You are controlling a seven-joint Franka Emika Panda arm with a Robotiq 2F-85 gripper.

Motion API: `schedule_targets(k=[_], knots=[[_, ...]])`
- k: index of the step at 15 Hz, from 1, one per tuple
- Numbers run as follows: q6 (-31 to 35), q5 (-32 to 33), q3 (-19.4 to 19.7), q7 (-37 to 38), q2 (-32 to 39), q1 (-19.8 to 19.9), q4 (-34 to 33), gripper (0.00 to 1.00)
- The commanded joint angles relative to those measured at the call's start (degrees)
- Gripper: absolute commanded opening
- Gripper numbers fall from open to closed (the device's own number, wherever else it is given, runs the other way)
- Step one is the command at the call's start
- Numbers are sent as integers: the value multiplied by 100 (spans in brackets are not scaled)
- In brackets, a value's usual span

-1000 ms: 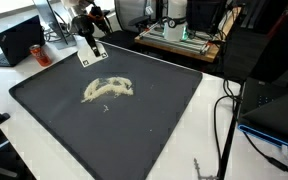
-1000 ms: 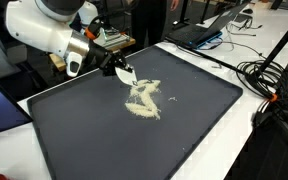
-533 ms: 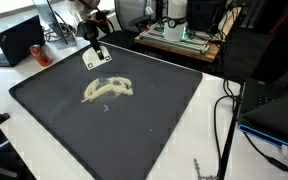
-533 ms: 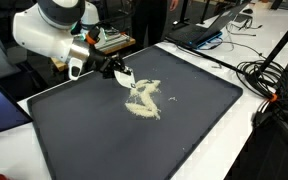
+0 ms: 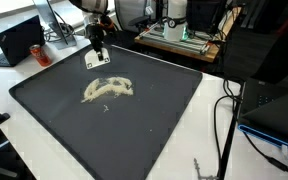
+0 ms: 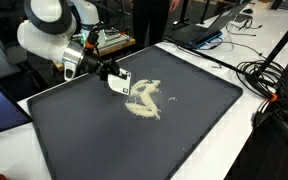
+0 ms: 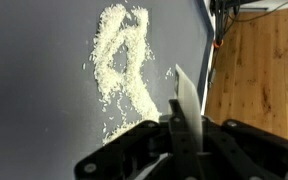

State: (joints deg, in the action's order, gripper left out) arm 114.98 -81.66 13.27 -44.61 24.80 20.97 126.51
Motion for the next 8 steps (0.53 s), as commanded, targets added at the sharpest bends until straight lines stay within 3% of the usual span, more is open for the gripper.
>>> schedule_targets(k=[1,5,8], knots=[[130,-1122,169,-699,-428,34,779,1],[157,-2024,407,-1523,-759,-103,1345,1],[133,-2329,522,-1934,-1049,-178,1656,1]])
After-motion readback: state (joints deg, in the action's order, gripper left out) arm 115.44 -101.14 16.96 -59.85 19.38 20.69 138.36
